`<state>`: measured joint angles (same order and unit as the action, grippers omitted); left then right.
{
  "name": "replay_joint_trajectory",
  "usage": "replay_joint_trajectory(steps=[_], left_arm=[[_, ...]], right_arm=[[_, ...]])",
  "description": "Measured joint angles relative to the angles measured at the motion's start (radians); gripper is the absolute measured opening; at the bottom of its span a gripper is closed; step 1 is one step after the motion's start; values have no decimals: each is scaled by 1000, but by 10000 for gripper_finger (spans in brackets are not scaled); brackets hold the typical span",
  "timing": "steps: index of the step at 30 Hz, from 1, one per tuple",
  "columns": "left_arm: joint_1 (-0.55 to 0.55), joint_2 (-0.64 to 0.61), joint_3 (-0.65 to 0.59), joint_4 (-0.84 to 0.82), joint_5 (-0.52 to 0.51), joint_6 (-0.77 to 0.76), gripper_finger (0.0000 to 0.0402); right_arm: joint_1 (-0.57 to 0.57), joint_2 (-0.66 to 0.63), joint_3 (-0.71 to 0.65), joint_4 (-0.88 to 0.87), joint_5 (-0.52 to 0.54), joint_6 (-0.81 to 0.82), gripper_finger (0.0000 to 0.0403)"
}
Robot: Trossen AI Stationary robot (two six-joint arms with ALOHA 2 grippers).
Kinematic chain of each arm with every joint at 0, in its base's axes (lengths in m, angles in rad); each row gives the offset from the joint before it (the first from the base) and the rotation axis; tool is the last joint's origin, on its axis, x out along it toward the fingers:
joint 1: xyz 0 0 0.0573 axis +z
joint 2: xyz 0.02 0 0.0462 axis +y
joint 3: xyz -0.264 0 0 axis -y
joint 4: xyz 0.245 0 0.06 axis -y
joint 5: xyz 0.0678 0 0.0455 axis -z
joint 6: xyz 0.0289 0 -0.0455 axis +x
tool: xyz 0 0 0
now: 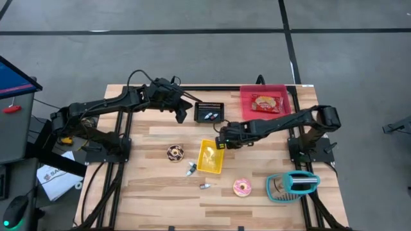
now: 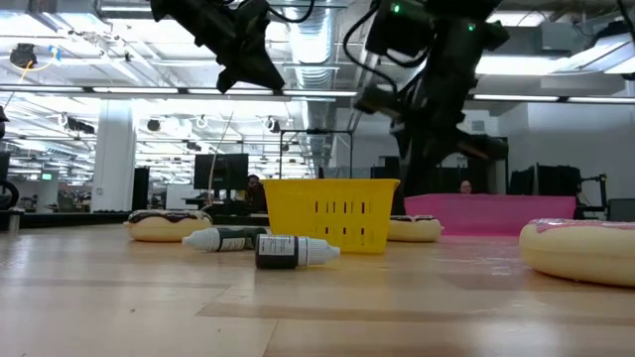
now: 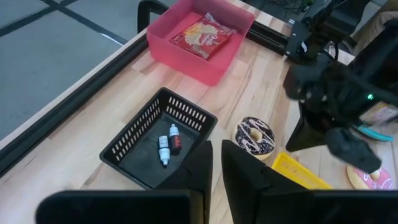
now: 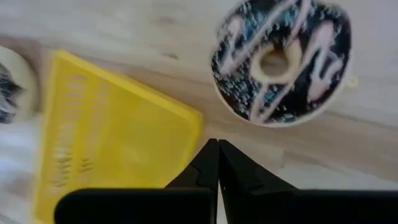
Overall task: Pick & Place Food Item
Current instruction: Adjust the yellow bin, then put the blue food coloring bottle into the black bin
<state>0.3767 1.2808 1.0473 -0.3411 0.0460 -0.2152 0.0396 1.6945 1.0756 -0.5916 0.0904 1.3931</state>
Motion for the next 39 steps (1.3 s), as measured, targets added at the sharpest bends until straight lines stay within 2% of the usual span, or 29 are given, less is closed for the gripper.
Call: replay_joint_trajectory(steps=[13, 30, 35, 39], left_arm=[[-11, -52, 0, -52, 1, -4, 30], [-18, -70, 0, -106, -1, -3, 30], [-18, -69, 0, -211, -21, 31, 31], [-18, -76, -6, -344, -46, 81, 42]], right_arm=[[17, 75, 2, 61, -16, -10, 0], [-10, 81, 0, 110, -4, -40, 0], [0, 61, 0, 50, 32, -15, 0], [25, -14, 0, 35, 106, -10, 0]])
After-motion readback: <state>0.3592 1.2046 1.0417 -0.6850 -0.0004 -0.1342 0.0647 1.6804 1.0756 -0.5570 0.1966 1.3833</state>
